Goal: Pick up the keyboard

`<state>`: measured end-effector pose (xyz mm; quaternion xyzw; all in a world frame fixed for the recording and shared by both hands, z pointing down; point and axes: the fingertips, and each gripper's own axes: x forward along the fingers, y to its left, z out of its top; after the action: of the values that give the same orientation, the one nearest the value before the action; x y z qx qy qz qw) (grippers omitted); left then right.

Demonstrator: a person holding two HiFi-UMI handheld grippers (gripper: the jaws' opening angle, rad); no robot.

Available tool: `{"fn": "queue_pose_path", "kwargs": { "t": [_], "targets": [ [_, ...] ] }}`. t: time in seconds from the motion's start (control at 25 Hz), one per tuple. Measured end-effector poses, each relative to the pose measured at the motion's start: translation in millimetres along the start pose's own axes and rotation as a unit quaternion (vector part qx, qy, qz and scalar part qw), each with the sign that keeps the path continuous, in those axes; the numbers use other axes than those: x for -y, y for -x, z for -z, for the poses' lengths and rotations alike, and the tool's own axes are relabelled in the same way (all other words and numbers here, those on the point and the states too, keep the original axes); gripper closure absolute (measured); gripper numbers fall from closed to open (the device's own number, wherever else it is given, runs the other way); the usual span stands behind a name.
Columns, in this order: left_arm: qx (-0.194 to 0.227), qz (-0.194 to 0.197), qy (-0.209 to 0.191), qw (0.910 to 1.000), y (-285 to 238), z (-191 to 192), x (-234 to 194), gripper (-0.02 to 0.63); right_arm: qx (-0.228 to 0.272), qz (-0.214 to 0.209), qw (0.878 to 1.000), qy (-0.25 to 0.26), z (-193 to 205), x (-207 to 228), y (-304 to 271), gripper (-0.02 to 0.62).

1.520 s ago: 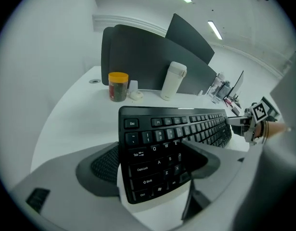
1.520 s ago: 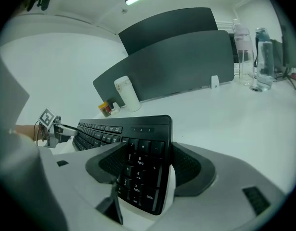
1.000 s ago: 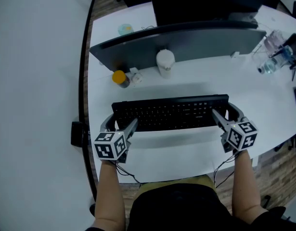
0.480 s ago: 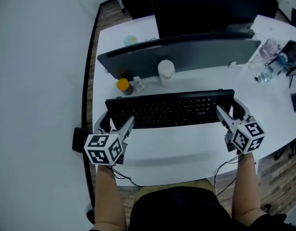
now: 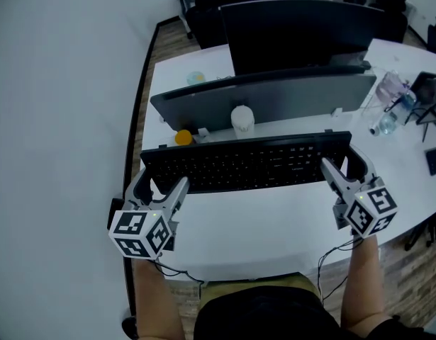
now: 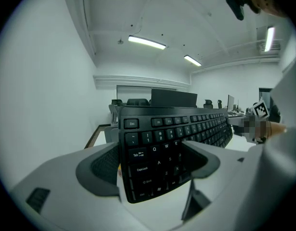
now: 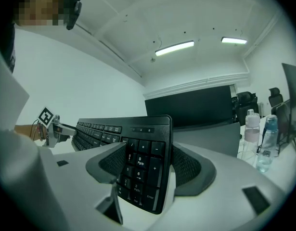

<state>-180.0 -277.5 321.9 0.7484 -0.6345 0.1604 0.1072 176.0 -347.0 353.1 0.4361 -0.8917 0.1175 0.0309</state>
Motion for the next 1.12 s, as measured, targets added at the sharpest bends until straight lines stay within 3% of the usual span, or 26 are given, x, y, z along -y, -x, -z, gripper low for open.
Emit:
{"fn": "queue_pose_path", "kwargs": {
  "t": [0.4,0.84,1.12],
  "targets": [
    [0.082,0.012,-0.024,0.9963,25,-56,7,0.204,0.070,0.015,0.996,0.045,-64,-14,30,0.285],
    [0.172,0.021,-0.037,0.9842,75,-102,5,0.204,0.148,0.031,0.984,0.096,-128,-51,70,0.285],
    [0.205,0.021,-0.046,0.9775,98,-123,0,0.204,0.183,0.036,0.975,0.117,-156,-70,84,0.285]
  ]
}}
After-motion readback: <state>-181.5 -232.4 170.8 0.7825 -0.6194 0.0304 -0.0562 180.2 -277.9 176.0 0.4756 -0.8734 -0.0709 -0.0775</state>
